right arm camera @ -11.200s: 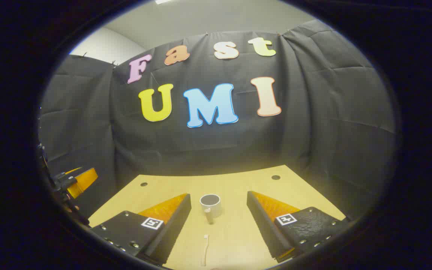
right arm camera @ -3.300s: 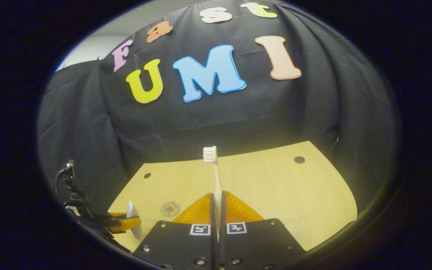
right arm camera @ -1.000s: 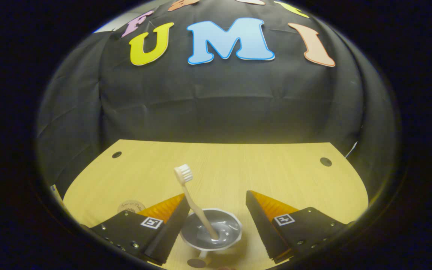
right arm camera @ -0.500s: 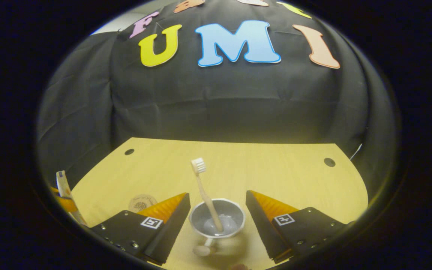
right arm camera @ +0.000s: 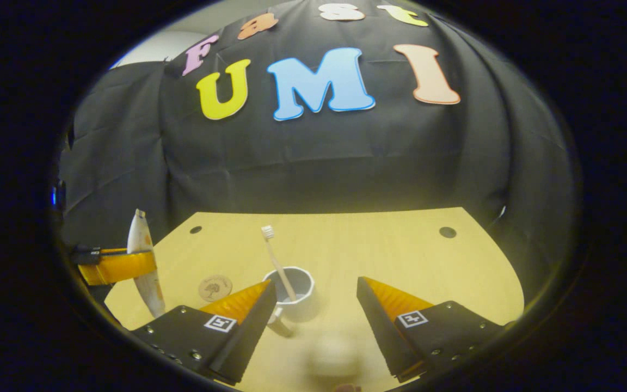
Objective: Put the toothbrush and toothpaste on the desktop into the cup, then pick up the cup and place it on the coaster on the desktop.
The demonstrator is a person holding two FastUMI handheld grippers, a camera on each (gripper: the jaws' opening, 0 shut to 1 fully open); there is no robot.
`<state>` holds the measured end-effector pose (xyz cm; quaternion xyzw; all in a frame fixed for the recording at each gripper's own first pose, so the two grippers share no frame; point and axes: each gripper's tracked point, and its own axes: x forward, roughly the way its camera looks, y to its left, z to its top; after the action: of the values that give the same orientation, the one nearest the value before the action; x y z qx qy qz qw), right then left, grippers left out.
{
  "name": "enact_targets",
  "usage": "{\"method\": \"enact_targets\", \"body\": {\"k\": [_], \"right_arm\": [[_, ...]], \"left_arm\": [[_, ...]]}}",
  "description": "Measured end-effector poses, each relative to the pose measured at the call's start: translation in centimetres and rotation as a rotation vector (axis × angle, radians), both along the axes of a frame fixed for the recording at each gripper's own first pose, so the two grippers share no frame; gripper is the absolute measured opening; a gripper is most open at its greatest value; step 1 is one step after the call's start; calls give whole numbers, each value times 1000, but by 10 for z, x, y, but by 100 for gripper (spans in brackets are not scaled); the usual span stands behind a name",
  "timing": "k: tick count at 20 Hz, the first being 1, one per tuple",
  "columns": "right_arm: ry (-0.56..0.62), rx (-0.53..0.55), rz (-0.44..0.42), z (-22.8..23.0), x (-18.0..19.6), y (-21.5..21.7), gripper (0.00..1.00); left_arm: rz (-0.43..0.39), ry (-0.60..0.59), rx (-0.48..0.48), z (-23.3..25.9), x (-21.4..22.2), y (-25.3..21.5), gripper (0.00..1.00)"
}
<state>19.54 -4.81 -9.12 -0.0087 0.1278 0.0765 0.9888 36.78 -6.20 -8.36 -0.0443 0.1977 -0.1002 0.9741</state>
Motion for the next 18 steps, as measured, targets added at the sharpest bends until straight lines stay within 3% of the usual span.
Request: {"method": "enact_targets", "body": {"k": [12,18], "right_arm": [[21,74,-176,-8,-66,-131,92],[49,88,-207,-23,-77,-160,92]], "left_arm": [[-135,-182,-55,34,46,-144,12],[-178,-267,102,27,83,-177,11]]}}
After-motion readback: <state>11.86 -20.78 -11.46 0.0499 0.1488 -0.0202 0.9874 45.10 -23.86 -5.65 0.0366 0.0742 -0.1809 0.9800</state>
